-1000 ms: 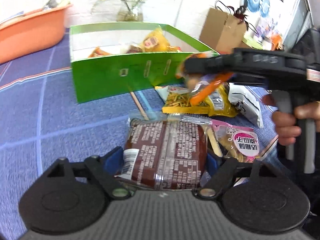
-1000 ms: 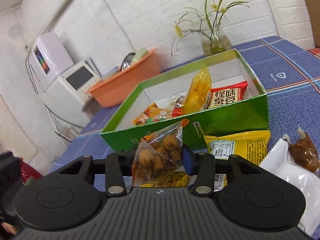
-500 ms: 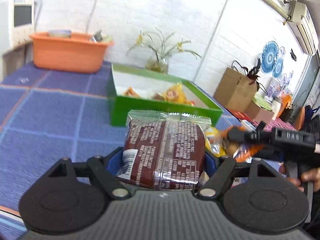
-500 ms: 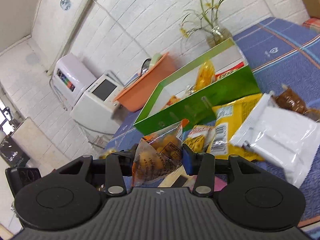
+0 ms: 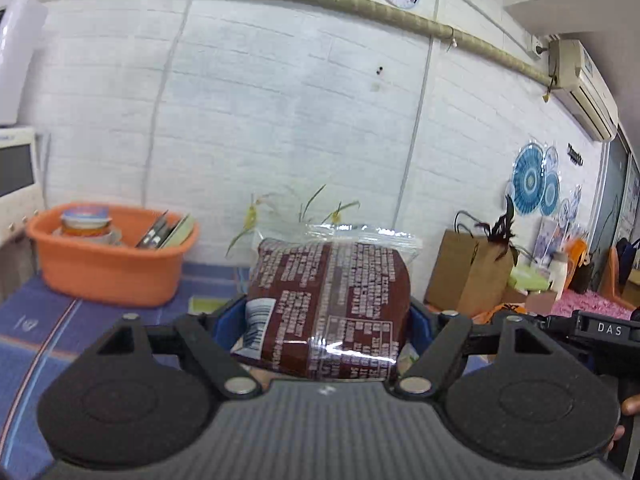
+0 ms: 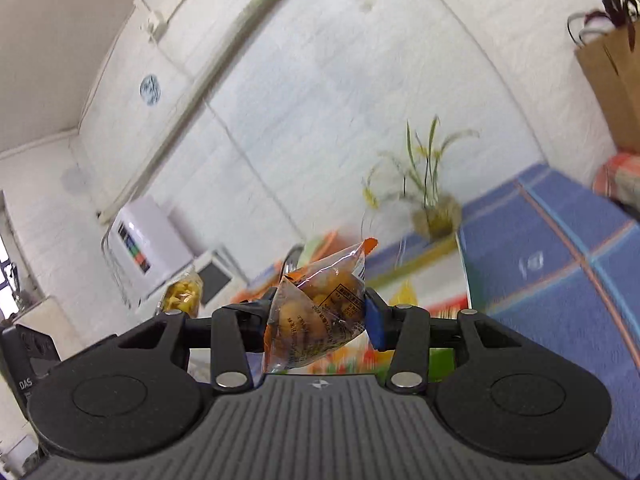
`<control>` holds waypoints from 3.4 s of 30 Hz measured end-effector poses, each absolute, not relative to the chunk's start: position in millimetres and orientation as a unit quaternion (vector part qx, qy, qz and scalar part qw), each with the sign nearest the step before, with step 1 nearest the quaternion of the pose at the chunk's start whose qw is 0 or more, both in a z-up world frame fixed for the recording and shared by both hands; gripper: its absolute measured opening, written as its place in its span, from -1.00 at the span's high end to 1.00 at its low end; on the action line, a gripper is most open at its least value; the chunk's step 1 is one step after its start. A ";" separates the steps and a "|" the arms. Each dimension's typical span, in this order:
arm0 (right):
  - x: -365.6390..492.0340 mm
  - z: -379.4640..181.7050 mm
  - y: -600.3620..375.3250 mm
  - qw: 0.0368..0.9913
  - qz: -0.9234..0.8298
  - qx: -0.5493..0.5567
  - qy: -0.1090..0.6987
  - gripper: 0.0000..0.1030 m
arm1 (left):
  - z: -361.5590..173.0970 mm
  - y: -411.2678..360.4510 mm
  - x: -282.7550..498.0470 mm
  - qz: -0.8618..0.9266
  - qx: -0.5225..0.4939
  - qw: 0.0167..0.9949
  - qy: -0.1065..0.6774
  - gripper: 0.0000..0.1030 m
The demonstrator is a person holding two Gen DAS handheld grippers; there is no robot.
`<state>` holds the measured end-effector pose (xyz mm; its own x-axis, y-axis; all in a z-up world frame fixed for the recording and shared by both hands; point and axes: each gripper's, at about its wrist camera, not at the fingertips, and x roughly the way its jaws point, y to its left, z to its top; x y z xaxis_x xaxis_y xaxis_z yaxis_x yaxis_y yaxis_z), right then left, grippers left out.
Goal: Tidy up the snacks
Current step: 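Lower the brown cake into the green box with the left gripper while the right lowers the peanut packet, then open both grippers and withdraw from the green box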
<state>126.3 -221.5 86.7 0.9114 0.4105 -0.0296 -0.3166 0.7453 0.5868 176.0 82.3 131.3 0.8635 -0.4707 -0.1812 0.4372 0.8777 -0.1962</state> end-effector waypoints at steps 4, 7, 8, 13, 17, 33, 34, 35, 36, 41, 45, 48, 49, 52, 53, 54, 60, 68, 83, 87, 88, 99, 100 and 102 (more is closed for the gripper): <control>178.5 91.6 -214.9 0.927 0.205 0.300 0.088 -0.48 | 122.9 48.8 219.6 -0.188 -0.053 0.974 0.114 -0.51; 210.3 73.8 -202.7 0.938 0.156 0.285 0.123 -0.48 | 96.1 40.1 245.5 -0.167 -0.035 0.974 0.149 -0.51; 217.0 67.5 -197.3 0.947 0.127 0.262 0.133 -0.48 | 87.0 38.3 253.8 -0.168 -0.029 0.971 0.165 -0.51; 237.9 40.7 -180.6 0.969 0.063 0.159 0.178 -0.48 | 60.7 38.7 280.1 -0.158 -0.010 0.965 0.210 -0.51; 245.9 27.3 -184.3 0.960 0.068 0.176 0.206 -0.48 | 46.3 38.3 290.2 -0.162 -0.002 0.959 0.235 -0.51; 251.5 22.3 -163.2 0.971 0.053 0.102 0.208 -0.54 | 25.0 37.3 308.0 -0.115 0.011 0.957 0.266 -0.54; 251.5 22.3 -161.3 0.972 0.051 0.095 0.208 -0.57 | 23.6 37.4 309.0 -0.112 0.012 0.956 0.269 -0.55; 251.2 22.7 -160.0 0.973 0.049 0.092 0.205 -0.62 | 22.5 37.4 309.6 -0.110 0.014 0.956 0.271 -0.56; 250.3 23.3 -159.9 0.974 0.048 0.093 0.200 -0.85 | 22.3 36.8 309.7 -0.109 0.016 0.956 0.271 -0.57; 243.2 29.9 -161.6 0.983 0.032 0.083 0.163 -1.00 | 28.5 34.4 302.0 -0.106 0.029 0.961 0.254 -0.65; 241.6 33.7 -167.4 0.983 0.026 0.096 0.155 -1.00 | 41.1 36.5 290.3 -0.103 0.033 0.966 0.234 -0.71; 241.5 36.2 -168.9 0.982 0.025 0.102 0.154 -1.00 | 52.8 38.3 274.7 -0.092 0.041 0.972 0.212 -0.76; 240.5 37.7 -168.4 0.982 0.024 0.104 0.153 -1.00 | 57.4 38.9 269.0 -0.092 0.043 0.974 0.205 -0.76; 234.6 44.3 -169.3 0.984 0.030 0.103 0.142 -1.00 | 72.4 41.6 247.9 -0.092 0.041 0.978 0.183 -0.78; 231.8 47.5 -170.3 0.985 0.032 0.104 0.135 -1.00 | 74.2 44.5 237.9 -0.097 0.037 0.979 0.177 -0.90; 229.3 50.6 -171.7 0.986 0.033 0.106 0.128 -1.00 | 73.5 48.3 225.5 -0.102 0.036 0.979 0.171 -0.99; 219.7 61.2 -175.2 0.983 0.041 0.138 0.113 -1.00 | 52.0 84.5 147.8 -0.073 0.036 0.981 0.175 -0.98; 195.4 71.3 -143.9 0.982 0.116 0.088 0.119 -1.00 | 9.6 119.4 83.2 -0.061 0.024 0.970 0.235 -0.98; 63.1 7.9 -155.6 0.964 0.064 0.141 0.214 -1.00 | -28.6 85.9 92.2 -0.163 0.064 0.934 0.313 -0.98; 68.7 -12.8 -150.3 0.936 0.069 0.190 0.287 -1.00 | -30.2 89.3 92.4 -0.162 0.055 0.933 0.317 -0.98; 71.8 -16.8 -148.1 0.930 0.079 0.200 0.297 -1.00 | -30.3 88.6 92.0 -0.162 0.058 0.933 0.317 -0.98; 85.7 -23.3 -123.7 0.942 0.126 0.149 0.272 -1.00 | -26.4 85.7 87.4 -0.197 0.050 0.931 0.304 -0.37; 83.4 -23.7 -121.8 0.942 0.141 0.139 0.270 -0.95 | -26.5 84.5 86.9 -0.194 0.050 0.932 0.303 -0.35; 76.1 -21.7 -118.1 0.943 0.156 0.117 0.268 -0.88 | -25.9 82.3 83.5 -0.196 0.048 0.931 0.303 -0.23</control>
<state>76.1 -118.1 -21.7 0.8078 0.3579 -0.4684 -0.2322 0.9235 0.3053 83.5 82.3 -25.9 0.7396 -0.3361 -0.5831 0.3946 0.9184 -0.0288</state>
